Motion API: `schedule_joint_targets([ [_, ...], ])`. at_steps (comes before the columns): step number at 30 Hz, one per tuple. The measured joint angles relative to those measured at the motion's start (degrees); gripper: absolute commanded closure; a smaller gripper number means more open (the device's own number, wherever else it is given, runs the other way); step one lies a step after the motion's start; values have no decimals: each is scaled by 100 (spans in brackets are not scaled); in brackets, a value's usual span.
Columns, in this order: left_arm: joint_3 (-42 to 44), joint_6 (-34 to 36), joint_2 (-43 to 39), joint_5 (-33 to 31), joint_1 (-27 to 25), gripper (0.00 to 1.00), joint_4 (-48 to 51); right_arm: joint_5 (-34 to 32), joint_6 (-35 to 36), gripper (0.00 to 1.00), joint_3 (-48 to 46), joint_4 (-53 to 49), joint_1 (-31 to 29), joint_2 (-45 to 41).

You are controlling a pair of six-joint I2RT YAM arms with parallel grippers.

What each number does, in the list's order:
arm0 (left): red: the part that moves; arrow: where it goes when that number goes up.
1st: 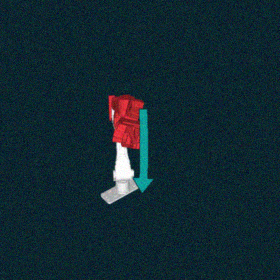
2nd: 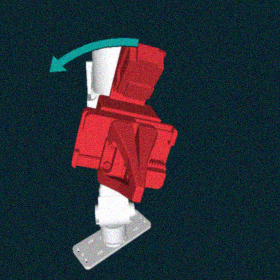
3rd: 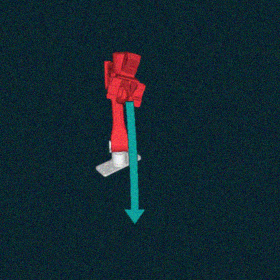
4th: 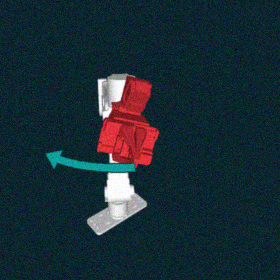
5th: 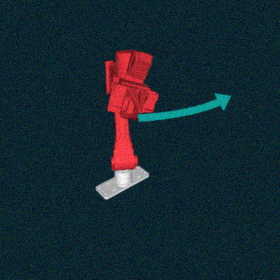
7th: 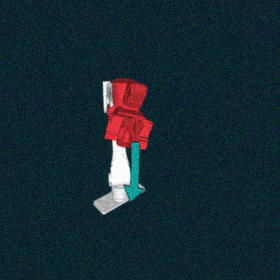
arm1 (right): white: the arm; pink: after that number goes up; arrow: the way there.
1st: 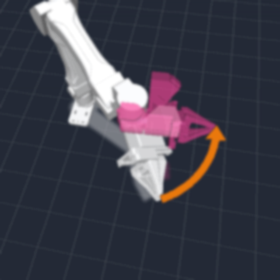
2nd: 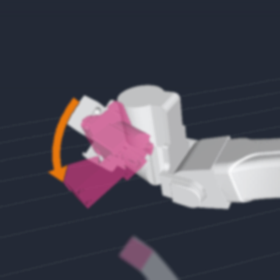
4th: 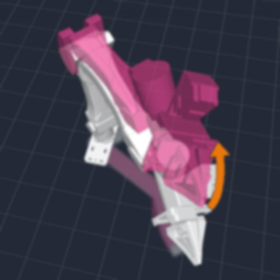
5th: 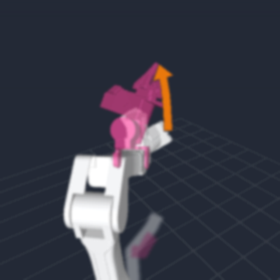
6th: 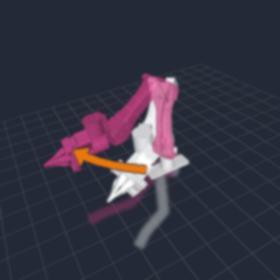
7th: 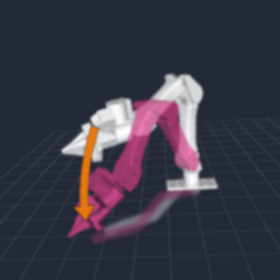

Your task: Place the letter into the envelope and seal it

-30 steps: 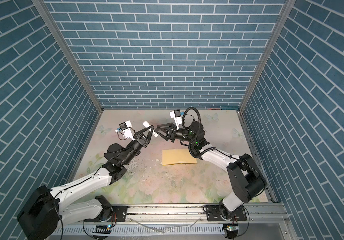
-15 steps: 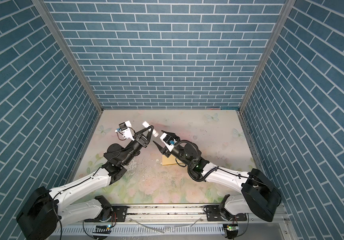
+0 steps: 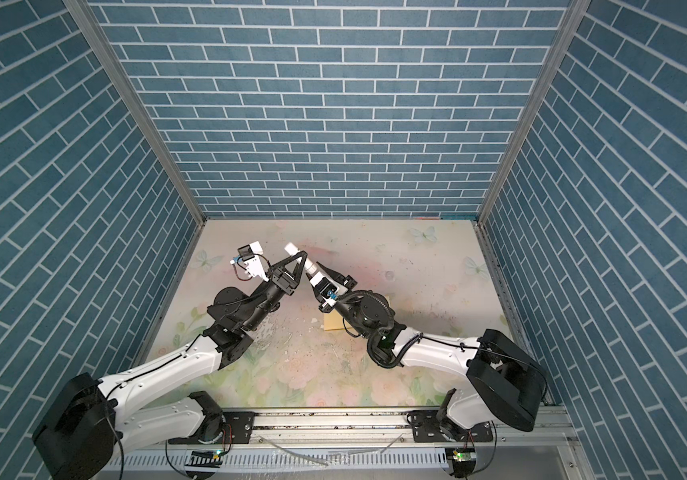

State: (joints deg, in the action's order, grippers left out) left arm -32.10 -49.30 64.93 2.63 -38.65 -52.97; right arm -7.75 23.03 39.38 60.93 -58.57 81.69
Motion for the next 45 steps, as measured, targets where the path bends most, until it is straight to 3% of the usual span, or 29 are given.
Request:
schedule_joint_targets([
  [9, 0, -24, -7, -17, 0, 100, -7, -83, -4, 95, 0, 0, -31, 22],
  [16, 0, -13, -7, 13, 0, 100, -4, 85, -280, 100, 11, -245, 15, -107],
  [19, -2, 24, -4, 116, 0, 100, -59, 881, -1093, 100, 81, -789, 389, -391],
  [23, -37, 105, 20, 238, 0, 100, -216, 2855, -2841, 100, 426, -1338, 1204, -470],
  [28, -76, 144, 24, 295, 26, 100, -485, 4699, -4929, 100, 1040, -1464, 1812, -111],
  [31, -81, 155, 22, 221, 70, 100, -608, 5407, -6011, 100, 1375, -1150, 1980, 293],
  [35, -79, 160, 22, 138, 94, 100, -581, 5834, -7029, 100, 1491, -592, 2092, 656],
  [38, -79, 155, 22, 103, 98, 100, -560, 5967, -7388, 91, 1541, -459, 2114, 761],
  [42, -79, 149, -11, 61, 98, 100, -468, 5912, -7366, 61, 1541, -557, 2114, 732],
  [45, -70, 153, -24, 164, 33, 100, -256, 5440, -6767, 39, 1521, -1115, 2065, 435],
])
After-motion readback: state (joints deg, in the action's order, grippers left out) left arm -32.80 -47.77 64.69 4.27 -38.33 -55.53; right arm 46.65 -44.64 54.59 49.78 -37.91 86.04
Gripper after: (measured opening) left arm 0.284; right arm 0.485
